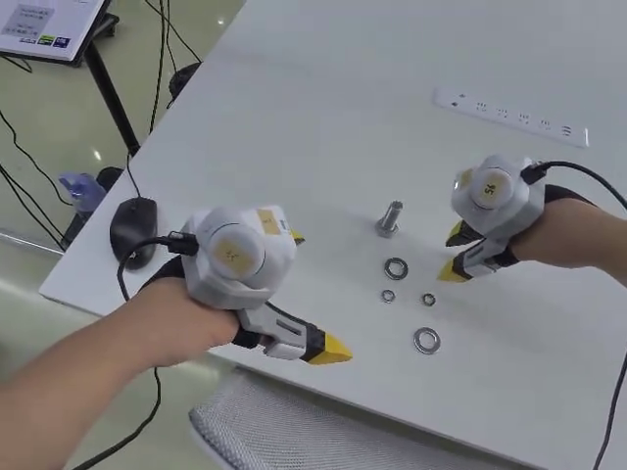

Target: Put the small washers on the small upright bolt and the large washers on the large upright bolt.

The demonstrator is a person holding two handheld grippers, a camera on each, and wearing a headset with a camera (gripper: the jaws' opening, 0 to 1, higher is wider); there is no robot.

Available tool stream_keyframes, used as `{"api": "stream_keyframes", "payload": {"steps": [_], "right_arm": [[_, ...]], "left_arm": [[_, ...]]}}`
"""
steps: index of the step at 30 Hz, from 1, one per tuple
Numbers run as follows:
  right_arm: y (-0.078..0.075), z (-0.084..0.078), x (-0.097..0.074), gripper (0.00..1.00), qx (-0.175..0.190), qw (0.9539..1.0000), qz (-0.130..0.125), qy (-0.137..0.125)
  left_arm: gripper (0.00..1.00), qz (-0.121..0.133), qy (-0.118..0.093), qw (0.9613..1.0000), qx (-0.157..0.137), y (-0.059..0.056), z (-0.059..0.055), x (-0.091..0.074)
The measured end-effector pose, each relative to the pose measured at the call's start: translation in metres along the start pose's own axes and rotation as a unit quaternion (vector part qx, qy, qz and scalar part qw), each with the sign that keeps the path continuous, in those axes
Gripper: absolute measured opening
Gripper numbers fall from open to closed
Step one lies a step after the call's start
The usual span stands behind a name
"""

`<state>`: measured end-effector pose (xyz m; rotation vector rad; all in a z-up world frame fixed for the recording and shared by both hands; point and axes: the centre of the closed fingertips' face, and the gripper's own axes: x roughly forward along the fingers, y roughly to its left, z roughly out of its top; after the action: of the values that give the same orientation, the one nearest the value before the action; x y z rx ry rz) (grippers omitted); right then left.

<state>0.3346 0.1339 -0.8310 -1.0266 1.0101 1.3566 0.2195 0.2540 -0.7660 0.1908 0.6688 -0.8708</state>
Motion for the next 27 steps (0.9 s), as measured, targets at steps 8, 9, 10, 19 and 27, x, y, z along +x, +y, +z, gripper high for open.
{"api": "stream_keyframes", "payload": {"steps": [8,9,10,19,27], "right_arm": [[0.014,-0.002,-0.001,0.35,0.007,0.9999,0.004,-0.007],[0.016,-0.002,-0.001,0.35,0.008,0.9999,0.005,-0.008],[0.018,-0.002,-0.001,0.35,0.009,0.9999,0.005,-0.009],[0.035,-0.006,0.01,0.35,0.012,0.9998,0.003,-0.014],[0.034,-0.006,0.023,0.34,0.02,0.9997,-0.005,-0.014]], "left_arm": [[0.95,0.003,0.001,1.0,0.005,0.001,0.003,0.001],[0.95,0.001,-0.003,1.0,0.001,-0.001,0.004,0.001],[0.95,0.002,-0.005,1.0,0.0,-0.002,0.004,0.002],[0.99,0.013,-0.007,0.9999,0.002,-0.003,0.003,0.001],[0.99,0.009,0.004,0.9999,0.0,-0.005,-0.004,0.001]]}}
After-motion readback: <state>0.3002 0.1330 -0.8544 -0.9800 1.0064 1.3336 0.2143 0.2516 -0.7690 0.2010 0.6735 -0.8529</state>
